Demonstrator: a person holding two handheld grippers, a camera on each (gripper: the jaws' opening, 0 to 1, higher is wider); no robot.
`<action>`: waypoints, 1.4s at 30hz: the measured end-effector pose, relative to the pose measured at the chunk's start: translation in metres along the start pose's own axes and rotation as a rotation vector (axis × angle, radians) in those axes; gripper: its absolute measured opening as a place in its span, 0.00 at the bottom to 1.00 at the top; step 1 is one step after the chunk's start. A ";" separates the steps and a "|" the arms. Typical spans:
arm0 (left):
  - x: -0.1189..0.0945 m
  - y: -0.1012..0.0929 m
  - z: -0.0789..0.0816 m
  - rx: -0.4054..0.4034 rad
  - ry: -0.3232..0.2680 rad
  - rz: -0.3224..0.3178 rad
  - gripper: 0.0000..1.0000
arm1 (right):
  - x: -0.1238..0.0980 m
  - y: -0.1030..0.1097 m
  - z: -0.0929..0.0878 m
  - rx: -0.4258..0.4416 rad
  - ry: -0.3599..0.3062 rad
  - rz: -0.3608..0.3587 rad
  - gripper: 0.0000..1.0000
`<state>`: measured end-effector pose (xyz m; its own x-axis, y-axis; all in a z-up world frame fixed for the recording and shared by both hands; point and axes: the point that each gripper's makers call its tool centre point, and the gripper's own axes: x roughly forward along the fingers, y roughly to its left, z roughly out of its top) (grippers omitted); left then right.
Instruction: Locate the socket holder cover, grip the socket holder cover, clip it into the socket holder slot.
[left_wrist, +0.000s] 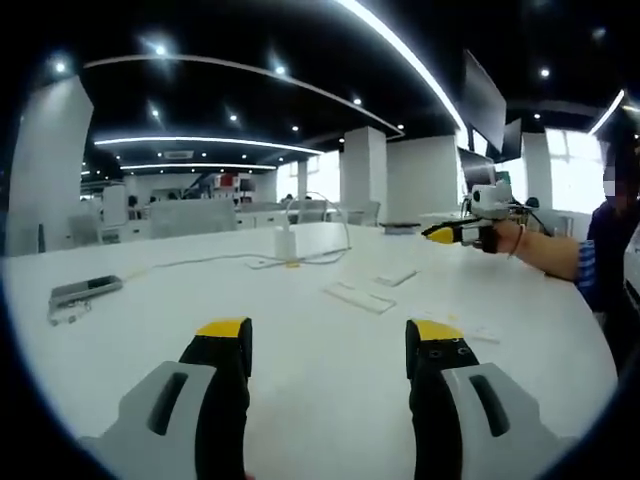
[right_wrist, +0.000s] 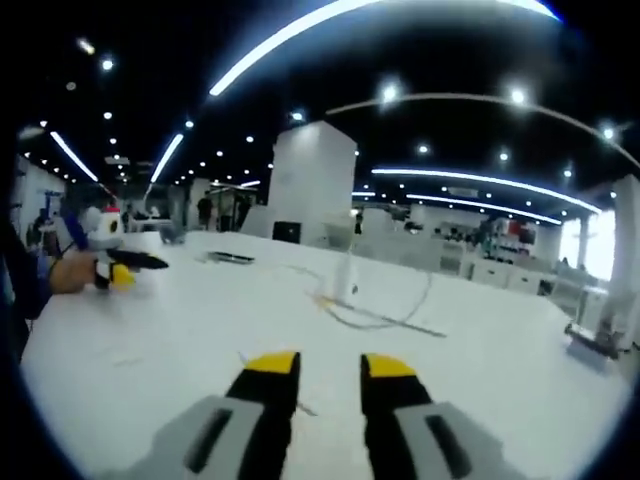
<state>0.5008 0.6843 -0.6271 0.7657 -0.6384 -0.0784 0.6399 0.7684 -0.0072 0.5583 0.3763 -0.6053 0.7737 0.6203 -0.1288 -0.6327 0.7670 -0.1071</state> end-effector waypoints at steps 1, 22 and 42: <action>0.000 -0.001 0.002 -0.001 -0.009 0.000 0.62 | -0.004 0.003 0.015 0.009 -0.040 -0.004 0.32; 0.004 -0.014 0.025 -0.031 -0.124 -0.035 0.62 | -0.061 0.022 -0.014 0.232 -0.107 0.111 0.44; -0.009 -0.023 0.055 0.152 -0.201 0.016 0.64 | -0.050 0.039 -0.029 0.111 0.001 0.092 0.61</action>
<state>0.4827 0.6703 -0.5714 0.7638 -0.6338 0.1225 0.6181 0.7728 0.1441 0.4942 0.3710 -0.6314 0.7123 0.6890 -0.1336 -0.6937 0.7201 0.0149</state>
